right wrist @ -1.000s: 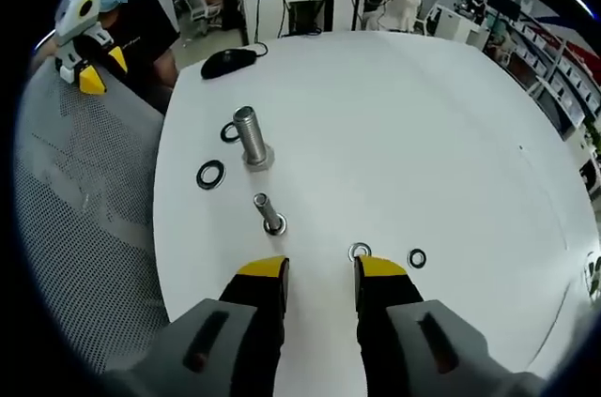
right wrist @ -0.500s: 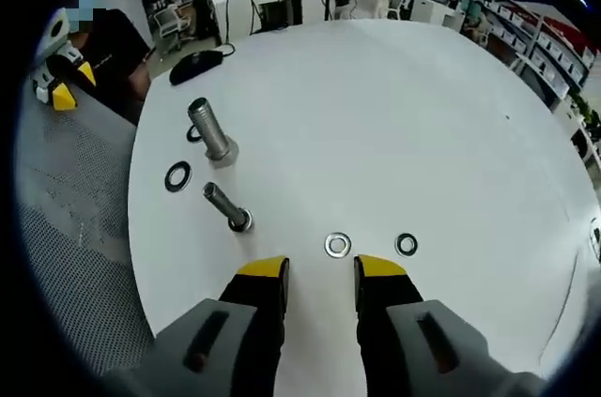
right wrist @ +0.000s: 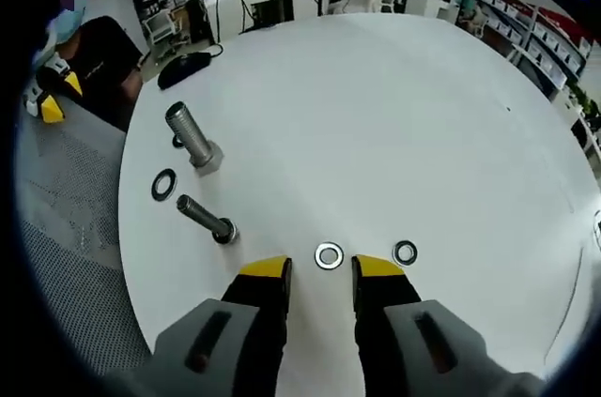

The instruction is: Place the washer onto the threaded stud by aligning its center hole with the stud, sliding it down to the base, and recovering from edge contact or off-axis alignment until the washer reaches the visible bottom stop.

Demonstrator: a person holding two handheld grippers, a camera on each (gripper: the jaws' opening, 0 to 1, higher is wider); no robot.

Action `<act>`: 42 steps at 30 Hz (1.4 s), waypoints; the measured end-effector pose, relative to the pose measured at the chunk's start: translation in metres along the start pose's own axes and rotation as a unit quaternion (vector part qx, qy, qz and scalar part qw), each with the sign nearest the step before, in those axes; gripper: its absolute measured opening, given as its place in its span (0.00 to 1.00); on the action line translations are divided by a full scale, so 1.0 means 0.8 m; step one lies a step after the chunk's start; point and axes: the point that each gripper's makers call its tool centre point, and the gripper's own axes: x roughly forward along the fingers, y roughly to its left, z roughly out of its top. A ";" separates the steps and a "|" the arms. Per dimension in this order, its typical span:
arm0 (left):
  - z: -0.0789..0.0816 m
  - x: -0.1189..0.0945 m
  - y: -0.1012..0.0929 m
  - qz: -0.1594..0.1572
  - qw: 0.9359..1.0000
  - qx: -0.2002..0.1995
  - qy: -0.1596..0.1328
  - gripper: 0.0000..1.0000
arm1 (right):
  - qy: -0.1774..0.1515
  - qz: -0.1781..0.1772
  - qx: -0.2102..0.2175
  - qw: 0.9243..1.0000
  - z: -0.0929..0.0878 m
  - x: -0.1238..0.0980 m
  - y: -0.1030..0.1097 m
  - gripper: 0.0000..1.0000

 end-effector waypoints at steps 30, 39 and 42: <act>0.000 0.000 0.001 0.001 1.000 -0.001 0.000 0.21 | 0.008 -0.013 0.003 1.000 0.002 -0.002 0.003 0.15; 0.000 0.001 0.001 0.001 1.000 0.000 0.001 0.21 | 0.008 -0.009 0.004 1.000 0.001 -0.006 0.004 0.14; 0.000 0.000 0.001 0.001 1.000 0.000 0.001 0.21 | 0.005 -0.007 0.008 1.000 0.003 -0.011 0.005 0.14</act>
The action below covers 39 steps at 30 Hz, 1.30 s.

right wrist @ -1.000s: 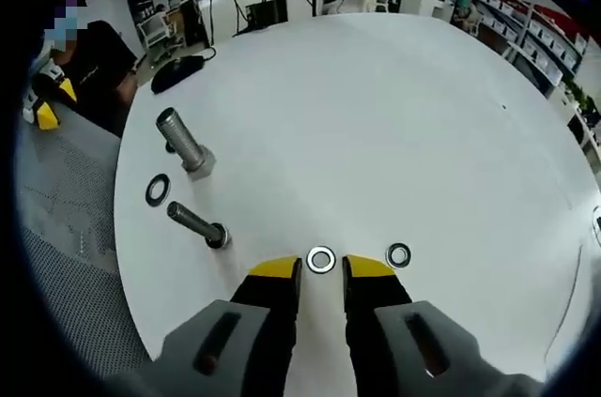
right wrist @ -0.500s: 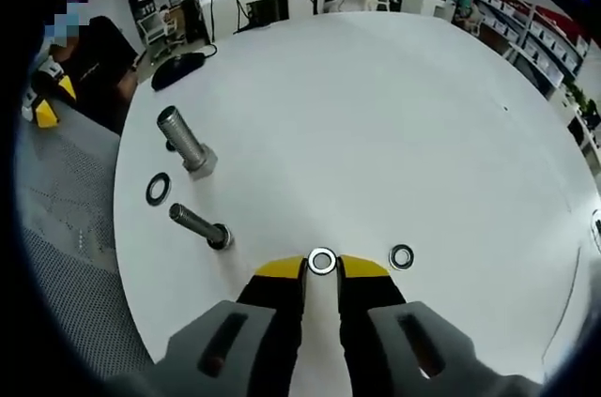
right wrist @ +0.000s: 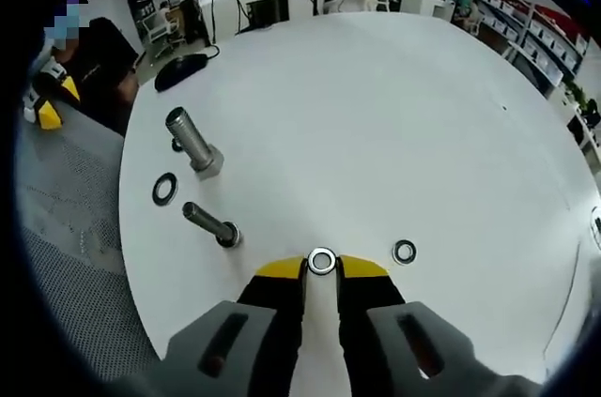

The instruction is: Place the washer onto the threaded stud by aligning its center hole with the stud, sliding it down to the base, and recovering from edge contact or off-axis alignment until the washer reaches the visible bottom stop.

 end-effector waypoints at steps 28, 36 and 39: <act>0.000 0.000 0.001 0.001 1.000 -0.001 -0.001 0.21 | -0.068 0.033 -0.010 0.997 0.043 -0.057 0.056 0.14; 0.001 0.000 -0.001 0.002 1.000 -0.002 -0.001 0.21 | -0.084 0.042 -0.016 0.995 0.054 -0.067 0.072 0.14; 0.002 0.000 -0.002 0.002 1.000 -0.003 -0.001 0.21 | -0.087 0.049 -0.015 0.995 0.055 -0.067 0.076 0.14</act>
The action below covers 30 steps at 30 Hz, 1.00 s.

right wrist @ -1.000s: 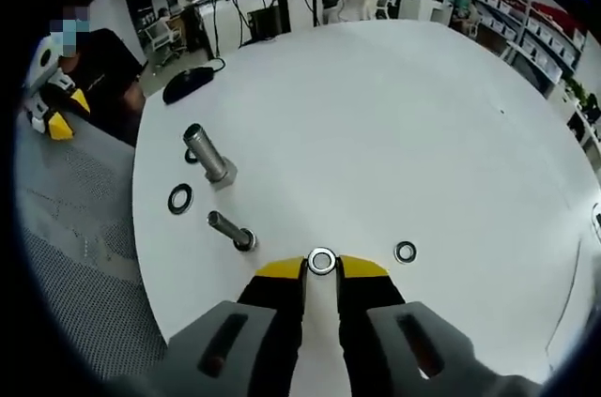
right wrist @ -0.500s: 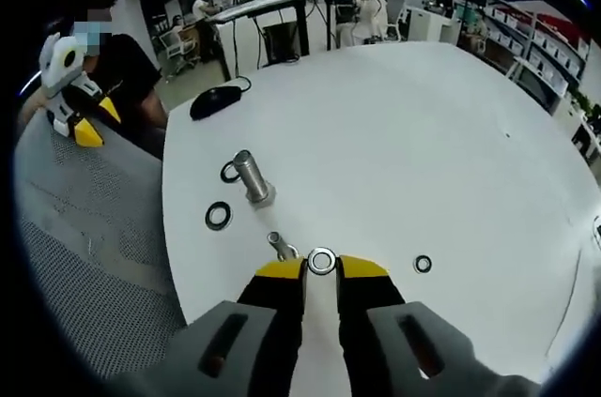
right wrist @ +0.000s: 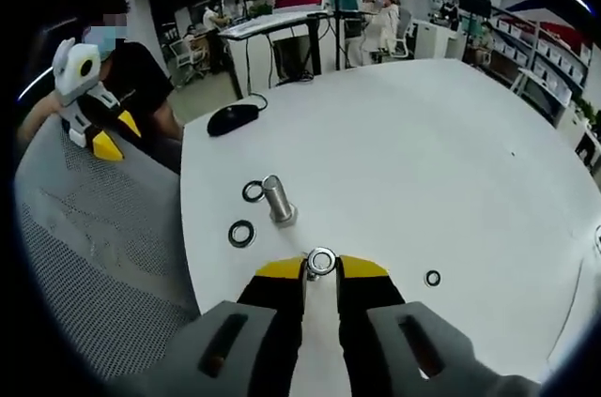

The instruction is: Place the washer onto the threaded stud by aligning its center hole with the stud, sliding it down to the base, and recovering from edge contact or off-axis alignment until the washer reaches the visible bottom stop.

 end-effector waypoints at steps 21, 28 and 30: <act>0.001 0.000 -0.002 0.000 1.000 0.001 0.000 0.21 | 0.026 0.014 -0.032 0.999 -0.003 0.012 0.009 0.14; 0.000 0.000 -0.001 0.000 1.000 0.001 0.000 0.21 | 0.031 0.014 -0.037 0.999 -0.001 0.014 0.009 0.14; 0.000 0.000 0.000 0.000 1.000 0.001 0.000 0.21 | 0.034 0.015 -0.039 0.999 -0.002 0.016 0.010 0.14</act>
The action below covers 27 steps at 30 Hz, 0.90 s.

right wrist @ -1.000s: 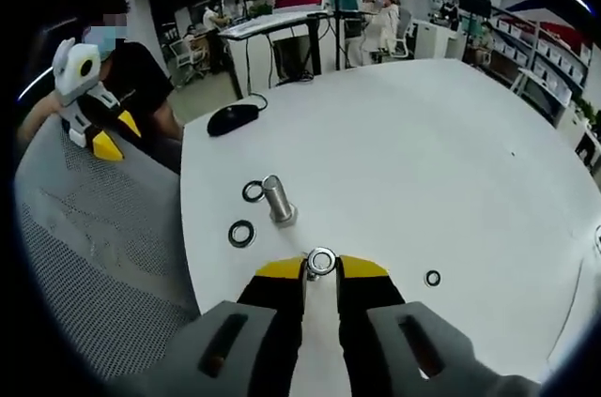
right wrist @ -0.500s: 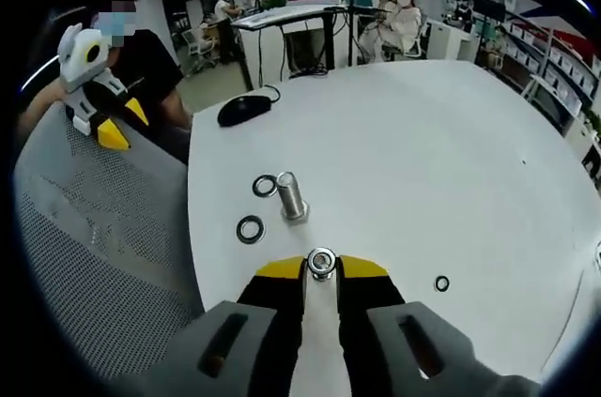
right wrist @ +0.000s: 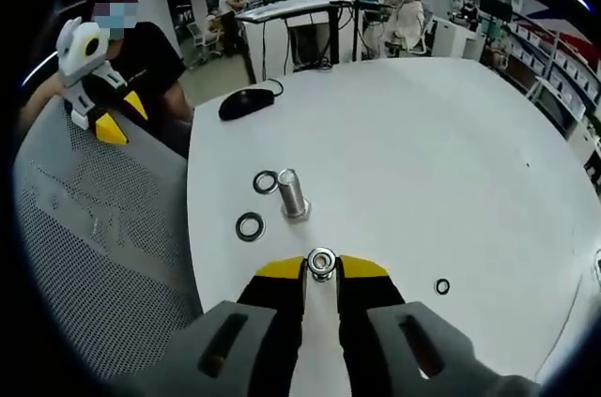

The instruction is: Place the washer onto the threaded stud by aligning its center hole with the stud, sliding it down to the base, and recovering from edge contact or off-axis alignment until the washer reaches the visible bottom stop.

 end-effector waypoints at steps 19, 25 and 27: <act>0.000 0.000 -0.001 0.000 1.000 0.000 -0.001 0.21 | 0.010 0.000 -0.001 1.000 -0.003 0.003 0.002 0.14; -0.001 0.000 0.001 -0.001 1.000 0.000 0.000 0.21 | 0.012 0.002 -0.004 1.000 -0.002 0.003 0.003 0.14; -0.001 0.000 0.001 0.000 1.000 0.000 0.000 0.21 | 0.013 0.002 -0.004 1.000 -0.003 0.004 0.003 0.14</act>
